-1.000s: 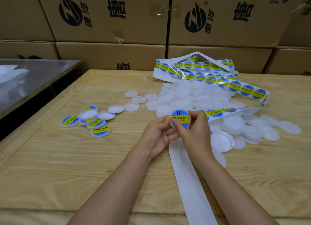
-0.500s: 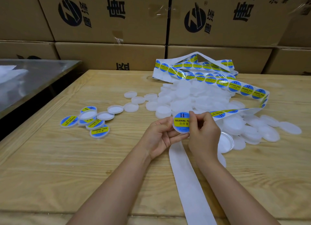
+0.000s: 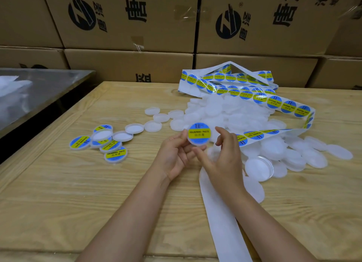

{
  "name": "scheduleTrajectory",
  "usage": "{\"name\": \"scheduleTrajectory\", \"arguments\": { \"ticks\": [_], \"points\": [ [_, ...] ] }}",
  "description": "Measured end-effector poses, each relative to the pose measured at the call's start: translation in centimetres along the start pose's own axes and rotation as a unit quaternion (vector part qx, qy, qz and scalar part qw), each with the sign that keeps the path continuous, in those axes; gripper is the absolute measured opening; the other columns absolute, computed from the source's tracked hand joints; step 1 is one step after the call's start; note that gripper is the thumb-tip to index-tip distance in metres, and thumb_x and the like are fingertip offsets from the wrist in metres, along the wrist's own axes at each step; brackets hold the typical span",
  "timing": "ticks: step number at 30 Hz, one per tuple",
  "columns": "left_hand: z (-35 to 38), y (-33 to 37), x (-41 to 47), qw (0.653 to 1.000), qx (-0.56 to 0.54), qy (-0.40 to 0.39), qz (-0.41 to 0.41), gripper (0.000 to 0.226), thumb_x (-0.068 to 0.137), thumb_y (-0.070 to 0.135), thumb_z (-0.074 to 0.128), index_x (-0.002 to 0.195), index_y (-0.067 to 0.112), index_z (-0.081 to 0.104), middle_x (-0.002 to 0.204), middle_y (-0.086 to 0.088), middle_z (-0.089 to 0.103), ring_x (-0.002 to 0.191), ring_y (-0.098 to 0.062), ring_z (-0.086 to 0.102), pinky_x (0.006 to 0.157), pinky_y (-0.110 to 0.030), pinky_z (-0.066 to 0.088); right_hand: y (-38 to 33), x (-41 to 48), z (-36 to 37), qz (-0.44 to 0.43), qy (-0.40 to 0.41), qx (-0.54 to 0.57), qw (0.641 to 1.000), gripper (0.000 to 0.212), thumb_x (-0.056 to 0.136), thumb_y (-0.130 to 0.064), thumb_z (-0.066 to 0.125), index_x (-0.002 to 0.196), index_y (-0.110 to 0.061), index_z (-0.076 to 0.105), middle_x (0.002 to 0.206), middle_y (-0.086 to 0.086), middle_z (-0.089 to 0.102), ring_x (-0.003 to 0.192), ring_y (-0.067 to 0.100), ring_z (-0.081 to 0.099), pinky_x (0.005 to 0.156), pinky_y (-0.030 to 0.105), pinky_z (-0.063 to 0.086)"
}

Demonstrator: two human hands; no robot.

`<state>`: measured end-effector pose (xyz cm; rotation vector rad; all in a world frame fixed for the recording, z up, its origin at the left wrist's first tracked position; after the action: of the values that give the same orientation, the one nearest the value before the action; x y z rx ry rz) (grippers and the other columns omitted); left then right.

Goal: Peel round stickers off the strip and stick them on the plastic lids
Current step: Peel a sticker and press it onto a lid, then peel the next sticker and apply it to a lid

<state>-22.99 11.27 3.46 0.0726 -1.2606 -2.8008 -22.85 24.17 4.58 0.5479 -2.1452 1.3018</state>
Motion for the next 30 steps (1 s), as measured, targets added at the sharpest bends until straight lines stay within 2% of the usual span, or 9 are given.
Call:
{"name": "scheduleTrajectory", "arguments": {
  "ticks": [2, 4, 5, 8, 12, 19, 22, 26, 30],
  "points": [
    [-1.0, 1.7, 0.4, 0.994, 0.047, 0.071, 0.064, 0.026, 0.099, 0.011, 0.041, 0.089, 0.0, 0.062, 0.083, -0.011, 0.073, 0.076, -0.02, 0.071, 0.064, -0.028, 0.059, -0.1, 0.0, -0.2, -0.009, 0.01, -0.02, 1.0, 0.06, 0.078, -0.043, 0.063, 0.123, -0.006, 0.051, 0.094, -0.003, 0.042, 0.086, 0.009, 0.04, 0.075, 0.019, 0.035],
    [-2.8, 4.0, 0.3, 0.957, 0.176, 0.165, 0.158, 0.022, 0.099, 0.009, 0.042, 0.092, 0.001, 0.062, 0.085, -0.012, 0.068, 0.081, -0.021, 0.067, 0.072, -0.029, 0.058, 0.0, 0.1, -0.5, -0.011, 0.025, -0.056, 0.998, 0.053, 0.084, -0.043, 0.055, 0.123, -0.007, 0.054, 0.093, 0.0, 0.048, 0.087, 0.017, 0.048, 0.073, 0.025, 0.039],
    [-3.8, 5.3, 0.0, 0.912, 0.279, 0.213, 0.21, 0.021, 0.099, 0.01, 0.044, 0.098, 0.002, 0.063, 0.087, -0.011, 0.065, 0.083, -0.021, 0.063, 0.074, -0.029, 0.056, 0.2, 0.2, -0.6, -0.011, 0.033, -0.073, 0.997, 0.047, 0.086, -0.038, 0.055, 0.121, -0.007, 0.055, 0.093, 0.004, 0.051, 0.088, 0.021, 0.052, 0.072, 0.028, 0.042],
    [-6.9, 8.2, -1.3, 0.7, 0.563, 0.317, 0.305, 0.027, 0.099, 0.019, 0.044, 0.109, 0.007, 0.065, 0.081, -0.008, 0.063, 0.075, -0.025, 0.055, 0.067, -0.029, 0.039, 1.0, 0.4, -0.6, 0.037, 0.039, -0.045, 0.998, 0.032, 0.089, -0.018, 0.06, 0.12, -0.008, 0.056, 0.094, 0.002, 0.052, 0.087, 0.022, 0.052, 0.074, 0.032, 0.044],
    [-10.1, 9.4, -1.6, 0.579, 0.678, 0.358, 0.276, 0.024, 0.096, 0.008, 0.045, 0.107, -0.005, 0.062, 0.112, -0.022, 0.062, 0.101, -0.038, 0.057, 0.086, -0.04, 0.037, 1.6, 0.3, -0.8, 0.065, 0.039, -0.016, 0.997, 0.029, 0.089, -0.015, 0.058, 0.118, -0.012, 0.056, 0.086, -0.009, 0.045, 0.081, 0.012, 0.045, 0.073, 0.028, 0.04],
    [-12.2, 9.2, -1.6, 0.529, 0.729, 0.398, 0.174, 0.023, 0.088, 0.002, 0.048, 0.099, -0.007, 0.066, 0.101, -0.028, 0.064, 0.101, -0.041, 0.053, 0.089, -0.046, 0.037, 3.0, 1.2, -2.3, 0.109, 0.114, -0.016, 0.987, 0.026, 0.088, -0.009, 0.056, 0.114, -0.01, 0.057, 0.093, -0.004, 0.044, 0.077, 0.004, 0.038, 0.066, 0.02, 0.032],
    [-11.9, 9.1, -1.6, 0.491, 0.754, 0.411, 0.146, 0.029, 0.091, 0.013, 0.049, 0.114, 0.003, 0.065, 0.114, -0.023, 0.063, 0.113, -0.036, 0.052, 0.108, -0.047, 0.021, 4.0, 1.7, -3.0, 0.142, 0.134, -0.043, 0.98, 0.032, 0.089, -0.01, 0.056, 0.121, -0.01, 0.055, 0.11, 0.008, 0.041, 0.089, 0.01, 0.04, 0.073, 0.017, 0.031],
    [-10.5, 9.0, -1.8, 0.493, 0.74, 0.395, 0.232, 0.034, 0.093, 0.016, 0.052, 0.124, 0.004, 0.059, 0.136, -0.018, 0.049, 0.129, -0.033, 0.041, 0.112, -0.05, 0.005, 4.8, 1.7, -3.2, 0.179, 0.123, -0.05, 0.975, 0.039, 0.089, -0.015, 0.057, 0.128, -0.019, 0.05, 0.13, 0.009, 0.029, 0.093, 0.017, 0.044, 0.075, 0.023, 0.036],
    [-7.5, 8.1, -1.7, 0.505, 0.721, 0.301, 0.367, 0.03, 0.085, 0.007, 0.051, 0.11, -0.002, 0.065, 0.119, -0.02, 0.062, 0.113, -0.037, 0.056, 0.104, -0.054, 0.029, 5.4, 1.7, -2.9, 0.195, 0.082, -0.037, 0.977, 0.052, 0.082, -0.008, 0.065, 0.129, -0.021, 0.048, 0.138, 0.005, 0.026, 0.093, 0.03, 0.056, 0.074, 0.021, 0.038]
  ]
}}
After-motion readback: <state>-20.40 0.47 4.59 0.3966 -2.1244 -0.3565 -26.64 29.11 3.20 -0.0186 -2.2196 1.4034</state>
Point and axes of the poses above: each hand's wrist, its own x-axis towards the middle knuckle, its own z-axis out of the palm, y = z × x, the point moved 3 cm from there along x, towards the middle knuckle
